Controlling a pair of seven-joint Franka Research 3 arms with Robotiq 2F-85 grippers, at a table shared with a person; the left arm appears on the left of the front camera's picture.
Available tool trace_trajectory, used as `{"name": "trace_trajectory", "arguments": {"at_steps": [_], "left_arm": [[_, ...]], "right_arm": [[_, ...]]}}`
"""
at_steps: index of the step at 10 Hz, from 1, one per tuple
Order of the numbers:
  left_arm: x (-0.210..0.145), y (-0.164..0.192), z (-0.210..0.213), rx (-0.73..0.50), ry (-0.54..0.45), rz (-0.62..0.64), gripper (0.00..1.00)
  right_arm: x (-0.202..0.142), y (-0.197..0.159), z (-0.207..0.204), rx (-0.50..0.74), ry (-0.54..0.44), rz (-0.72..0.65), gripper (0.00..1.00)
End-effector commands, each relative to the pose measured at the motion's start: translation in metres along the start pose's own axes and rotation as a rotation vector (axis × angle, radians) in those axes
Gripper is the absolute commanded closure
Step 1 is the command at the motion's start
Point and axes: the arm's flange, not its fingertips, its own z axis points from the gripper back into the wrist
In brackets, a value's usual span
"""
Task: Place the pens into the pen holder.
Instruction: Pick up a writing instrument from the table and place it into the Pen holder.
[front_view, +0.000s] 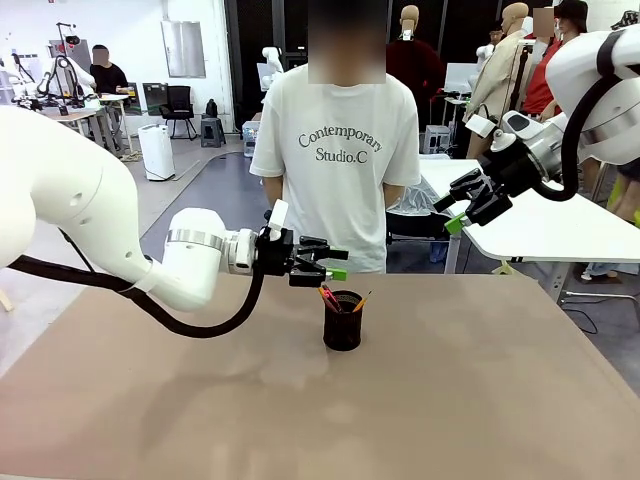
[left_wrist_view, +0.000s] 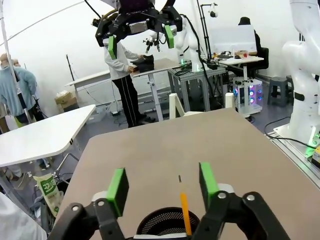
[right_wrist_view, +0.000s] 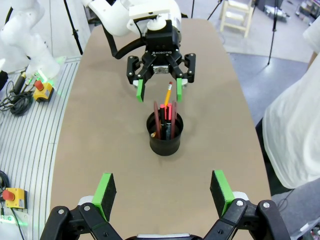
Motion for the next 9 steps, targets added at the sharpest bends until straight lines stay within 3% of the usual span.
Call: {"name": "trace_trajectory", "arguments": {"at_steps": [1, 6, 7, 9], "left_arm": [[0.0091, -0.0029, 0.0028, -0.008, 0.028, 0.003, 0.00], [0.0153, -0.0062, 0.0081, 0.030, 0.068, -0.004, 0.00], [0.0085, 0.0017, 0.0024, 0.007, 0.013, 0.002, 0.00], [0.0085, 0.0017, 0.0024, 0.007, 0.013, 0.002, 0.00]], "right_arm": [[0.0021, 0.0003, 0.0003, -0.001, 0.001, 0.003, 0.00], [0.0021, 0.0003, 0.0003, -0.001, 0.001, 0.003, 0.00], [0.0021, 0.0003, 0.0003, -0.001, 0.001, 0.003, 0.00], [0.0021, 0.0003, 0.0003, -0.001, 0.001, 0.003, 0.00]]}}
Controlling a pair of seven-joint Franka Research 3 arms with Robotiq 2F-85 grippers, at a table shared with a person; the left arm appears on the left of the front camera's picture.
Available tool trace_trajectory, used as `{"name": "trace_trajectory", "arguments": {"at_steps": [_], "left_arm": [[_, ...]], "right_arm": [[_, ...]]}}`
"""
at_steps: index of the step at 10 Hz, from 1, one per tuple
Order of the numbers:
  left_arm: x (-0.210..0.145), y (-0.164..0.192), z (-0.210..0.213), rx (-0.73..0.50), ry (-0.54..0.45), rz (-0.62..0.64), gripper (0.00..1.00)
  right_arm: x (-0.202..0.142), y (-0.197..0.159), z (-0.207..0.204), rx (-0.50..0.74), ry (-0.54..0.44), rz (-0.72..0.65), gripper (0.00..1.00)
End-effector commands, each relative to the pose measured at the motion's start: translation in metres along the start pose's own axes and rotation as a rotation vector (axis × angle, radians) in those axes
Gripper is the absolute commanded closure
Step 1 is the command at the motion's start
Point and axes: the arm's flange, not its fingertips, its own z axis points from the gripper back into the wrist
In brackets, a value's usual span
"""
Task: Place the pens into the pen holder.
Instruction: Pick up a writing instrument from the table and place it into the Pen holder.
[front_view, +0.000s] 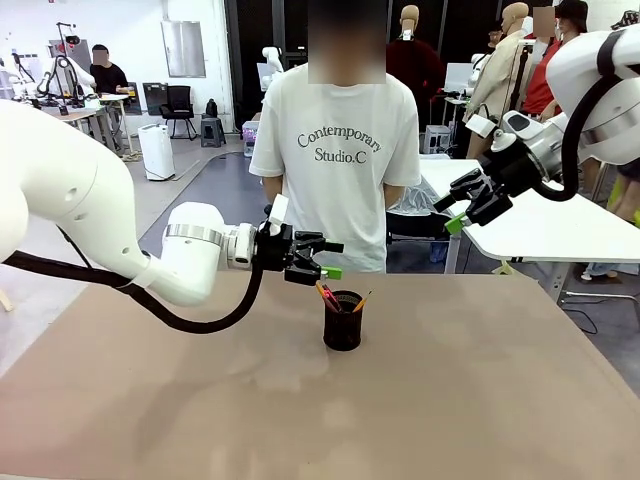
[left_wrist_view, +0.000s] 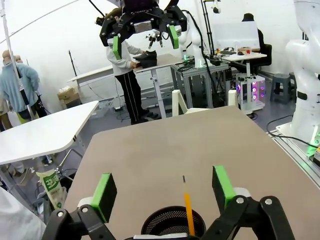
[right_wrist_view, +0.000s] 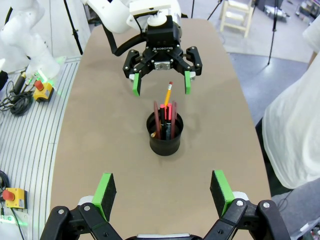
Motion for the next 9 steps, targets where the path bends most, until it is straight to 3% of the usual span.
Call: {"name": "trace_trajectory", "arguments": {"at_steps": [1, 2, 5, 7, 9], "left_arm": [[0.001, 0.000, 0.000, -0.009, -0.011, 0.000, 0.00], [0.000, 0.000, 0.000, 0.000, 0.000, 0.000, 0.00], [0.024, -0.004, 0.047, -0.059, 0.167, -0.057, 0.00], [0.051, -0.001, 0.083, -0.070, 0.356, -0.118, 0.00], [0.071, 0.004, 0.116, -0.128, 0.494, -0.041, 0.00]], "right_arm": [[0.002, 0.000, 0.000, -0.001, 0.001, 0.003, 0.00], [0.002, 0.000, 0.000, -0.001, 0.001, 0.003, 0.00], [0.002, 0.000, 0.000, -0.001, 0.001, 0.003, 0.00], [0.002, 0.000, 0.000, -0.001, 0.001, 0.003, 0.00], [0.002, 0.000, 0.000, -0.001, 0.001, 0.003, 0.00]]}}
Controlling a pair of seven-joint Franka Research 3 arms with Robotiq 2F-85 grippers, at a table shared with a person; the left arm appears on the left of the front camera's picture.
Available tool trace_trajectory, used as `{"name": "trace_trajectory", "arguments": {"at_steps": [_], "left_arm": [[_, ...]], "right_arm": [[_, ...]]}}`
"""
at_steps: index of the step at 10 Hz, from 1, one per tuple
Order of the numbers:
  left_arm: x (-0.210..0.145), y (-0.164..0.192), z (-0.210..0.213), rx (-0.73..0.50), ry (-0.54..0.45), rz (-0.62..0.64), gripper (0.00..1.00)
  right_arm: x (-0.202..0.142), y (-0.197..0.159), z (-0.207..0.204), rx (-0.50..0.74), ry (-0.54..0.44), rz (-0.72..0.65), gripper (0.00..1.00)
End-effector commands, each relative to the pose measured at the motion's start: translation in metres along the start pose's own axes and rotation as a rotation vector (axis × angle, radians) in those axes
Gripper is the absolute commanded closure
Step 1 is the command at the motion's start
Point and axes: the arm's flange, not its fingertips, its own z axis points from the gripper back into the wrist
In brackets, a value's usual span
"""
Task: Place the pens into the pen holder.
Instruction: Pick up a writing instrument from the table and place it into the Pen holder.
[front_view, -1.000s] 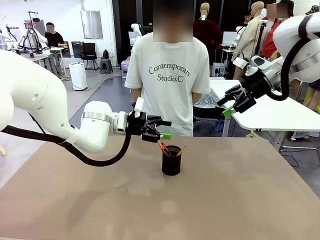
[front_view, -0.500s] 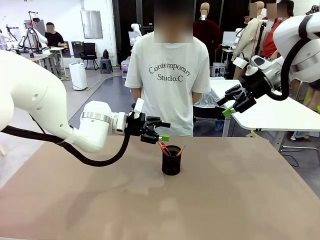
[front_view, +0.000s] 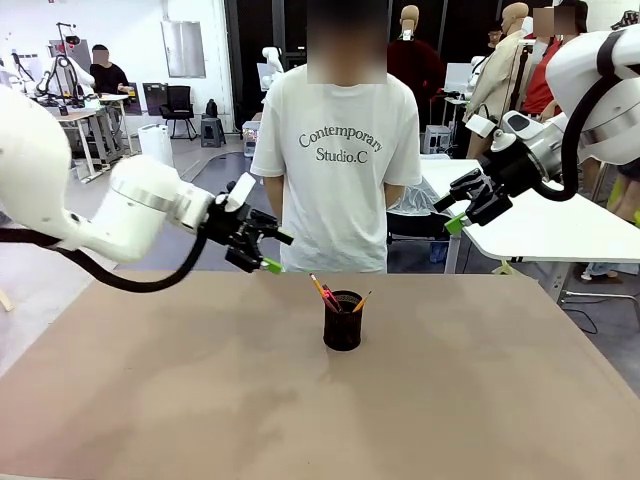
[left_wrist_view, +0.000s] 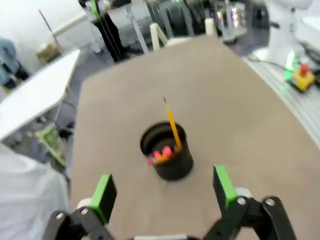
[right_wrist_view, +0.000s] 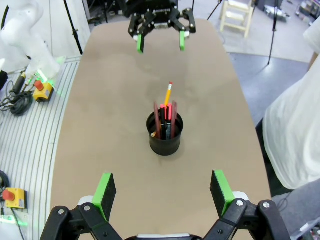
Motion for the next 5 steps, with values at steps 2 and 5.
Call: {"name": "trace_trajectory", "arguments": {"at_steps": [2, 5], "left_arm": [[0.001, 0.005, 0.048, -0.042, 0.184, 0.126, 0.00], [0.017, 0.019, 0.095, 0.036, 0.281, 0.142, 0.00]], "right_arm": [[0.002, 0.000, 0.000, -0.001, 0.001, 0.003, 0.00], [0.002, 0.000, 0.000, -0.001, 0.001, 0.003, 0.00]]}}
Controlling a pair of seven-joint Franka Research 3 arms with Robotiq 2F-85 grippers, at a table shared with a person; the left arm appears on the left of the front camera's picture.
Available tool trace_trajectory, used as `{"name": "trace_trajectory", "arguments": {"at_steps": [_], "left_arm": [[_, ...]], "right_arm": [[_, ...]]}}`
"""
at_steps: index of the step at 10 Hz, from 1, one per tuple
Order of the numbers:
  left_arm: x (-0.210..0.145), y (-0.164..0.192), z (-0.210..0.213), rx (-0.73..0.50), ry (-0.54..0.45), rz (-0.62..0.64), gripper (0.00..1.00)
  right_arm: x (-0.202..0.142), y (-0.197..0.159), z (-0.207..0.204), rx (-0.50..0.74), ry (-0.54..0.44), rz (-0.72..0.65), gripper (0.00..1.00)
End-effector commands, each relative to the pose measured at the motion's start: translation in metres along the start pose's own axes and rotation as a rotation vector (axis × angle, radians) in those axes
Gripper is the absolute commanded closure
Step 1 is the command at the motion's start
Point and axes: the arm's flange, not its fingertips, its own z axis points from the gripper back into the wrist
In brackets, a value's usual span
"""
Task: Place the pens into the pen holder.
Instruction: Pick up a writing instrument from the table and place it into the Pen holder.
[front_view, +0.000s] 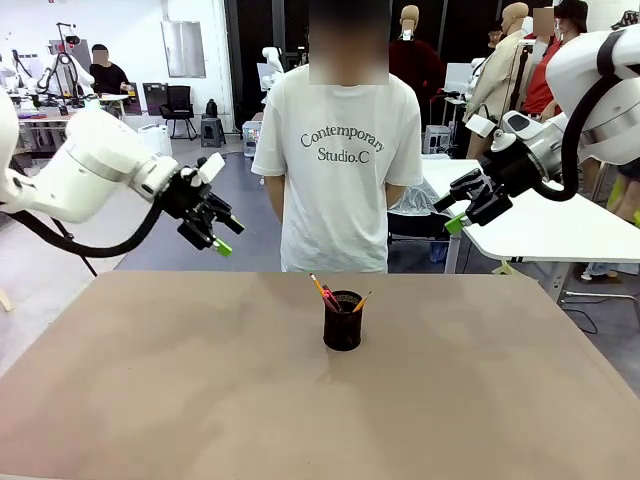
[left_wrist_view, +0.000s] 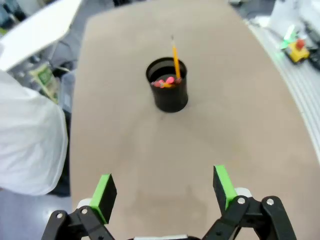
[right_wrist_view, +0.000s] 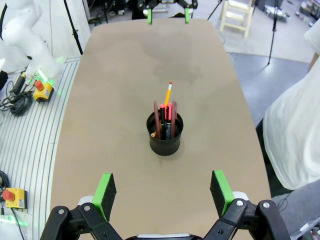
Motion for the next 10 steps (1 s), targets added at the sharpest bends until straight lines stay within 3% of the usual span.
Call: {"name": "trace_trajectory", "arguments": {"at_steps": [1, 5, 10], "left_arm": [[0.013, 0.007, 0.020, 0.036, 0.044, 0.007, 0.00], [0.014, 0.009, 0.052, 0.106, 0.055, 0.021, 0.00], [0.012, 0.011, 0.053, 0.103, 0.042, 0.003, 0.00]], "right_arm": [[0.002, 0.000, 0.000, 0.000, 0.001, 0.003, 0.00], [0.002, 0.000, 0.000, 0.000, 0.001, 0.003, 0.00], [0.002, 0.000, 0.000, 0.000, 0.001, 0.003, 0.00]]}}
